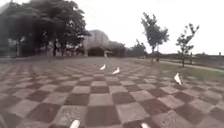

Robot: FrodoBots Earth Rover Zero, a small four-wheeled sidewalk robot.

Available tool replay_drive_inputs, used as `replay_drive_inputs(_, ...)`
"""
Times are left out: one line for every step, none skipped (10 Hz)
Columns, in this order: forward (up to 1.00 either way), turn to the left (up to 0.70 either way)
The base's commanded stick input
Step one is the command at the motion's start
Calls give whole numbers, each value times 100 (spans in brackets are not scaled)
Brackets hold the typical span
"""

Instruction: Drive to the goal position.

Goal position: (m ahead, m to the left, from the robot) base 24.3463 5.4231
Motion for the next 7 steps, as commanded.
replay_drive_inputs(70, 16)
replay_drive_inputs(70, 27)
replay_drive_inputs(70, 27)
replay_drive_inputs(70, 27)
replay_drive_inputs(70, 27)
replay_drive_inputs(70, 17)
replay_drive_inputs(70, 0)
